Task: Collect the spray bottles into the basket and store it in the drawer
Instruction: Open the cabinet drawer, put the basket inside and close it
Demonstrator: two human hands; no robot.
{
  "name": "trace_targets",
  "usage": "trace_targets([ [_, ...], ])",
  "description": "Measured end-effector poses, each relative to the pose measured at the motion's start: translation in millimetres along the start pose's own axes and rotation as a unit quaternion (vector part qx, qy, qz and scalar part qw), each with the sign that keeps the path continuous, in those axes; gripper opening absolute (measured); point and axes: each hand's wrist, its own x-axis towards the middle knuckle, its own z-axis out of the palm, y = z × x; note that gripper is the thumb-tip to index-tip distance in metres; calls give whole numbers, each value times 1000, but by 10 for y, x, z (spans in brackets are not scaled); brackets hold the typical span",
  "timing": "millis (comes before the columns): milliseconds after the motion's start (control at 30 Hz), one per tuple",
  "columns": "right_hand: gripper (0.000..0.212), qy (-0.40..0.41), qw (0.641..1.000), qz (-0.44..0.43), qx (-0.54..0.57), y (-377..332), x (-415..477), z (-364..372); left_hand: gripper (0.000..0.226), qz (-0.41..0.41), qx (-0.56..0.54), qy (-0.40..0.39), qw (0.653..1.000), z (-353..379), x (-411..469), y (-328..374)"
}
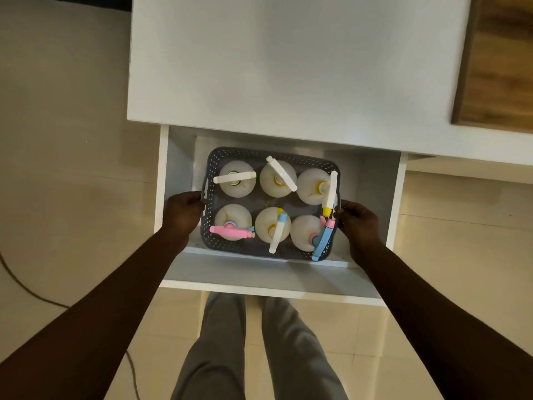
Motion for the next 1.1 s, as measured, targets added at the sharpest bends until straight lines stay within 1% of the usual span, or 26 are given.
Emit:
trace_targets([
  [133,18,6,1000,6,-22,39,176,62,17,-8,20,-5,1000,106,158,-62],
  [267,20,11,999,6,-45,78,304,84,26,-14,24,-5,1000,201,220,-129],
  [367,24,10,998,3,-63,106,367,78,15,-15,33,-14,999,249,250,-169],
  [433,25,5,998,2,-69,109,405,78,14,-21,35,-18,999,281,270,-187],
  [500,25,2,998,4,-69,117,429,89,18,-22,36,-21,999,294,289,-200],
  [667,22,4,998,7,-64,142,488,144,16,-21,24,-19,999,352,356,-206],
  [967,28,-4,998,14,-62,147,593,203,26,-30,44,-11,999,392,481,-273],
  [1100,33,-15,999,26,-43,128,541,172,20,-23,66,-10,997,392,438,-244],
])
